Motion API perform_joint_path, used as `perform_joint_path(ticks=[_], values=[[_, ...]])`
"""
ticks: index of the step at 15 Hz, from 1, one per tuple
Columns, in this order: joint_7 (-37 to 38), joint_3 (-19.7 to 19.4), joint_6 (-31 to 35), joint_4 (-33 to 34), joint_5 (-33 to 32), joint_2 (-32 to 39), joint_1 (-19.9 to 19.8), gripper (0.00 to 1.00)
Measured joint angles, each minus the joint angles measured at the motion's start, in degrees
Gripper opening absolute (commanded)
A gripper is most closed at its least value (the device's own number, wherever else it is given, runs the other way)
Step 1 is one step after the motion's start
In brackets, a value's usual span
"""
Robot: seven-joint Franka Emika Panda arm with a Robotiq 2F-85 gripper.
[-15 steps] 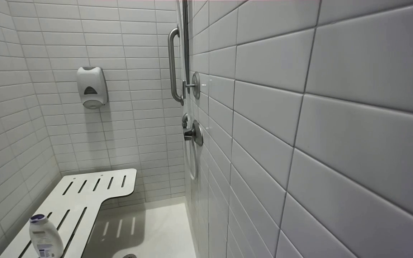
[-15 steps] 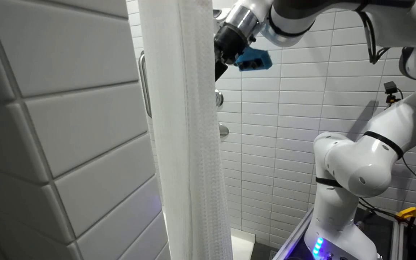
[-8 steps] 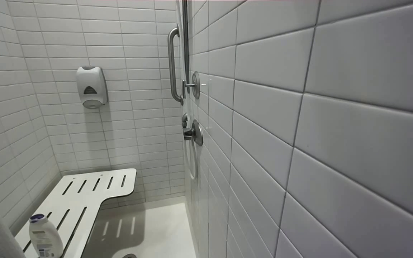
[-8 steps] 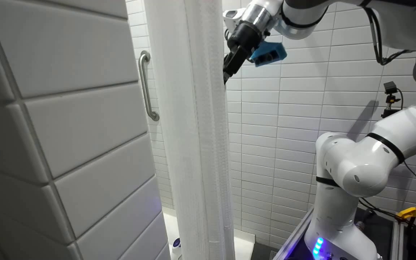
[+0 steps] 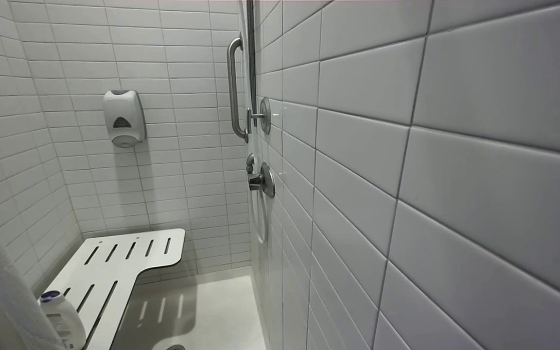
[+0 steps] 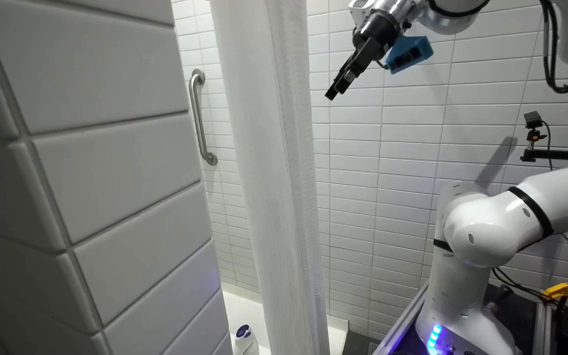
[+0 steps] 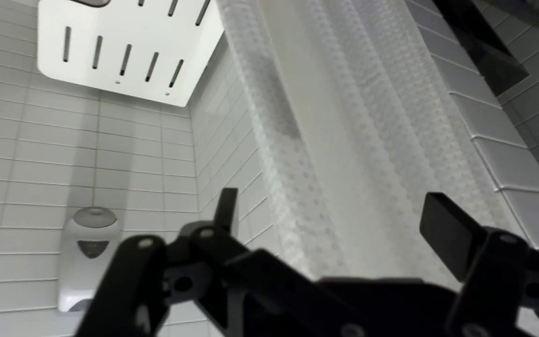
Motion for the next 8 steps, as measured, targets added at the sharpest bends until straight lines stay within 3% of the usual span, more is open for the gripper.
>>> perform_joint_path(ticks=[4,8], values=[[-0.1,-1.5,1.6,-0.4,-6.7,-3.6,-7.4,1.00],[-0.5,-5.2,7.7,-4.1,-11.9,-4.1,-11.1,1.00]])
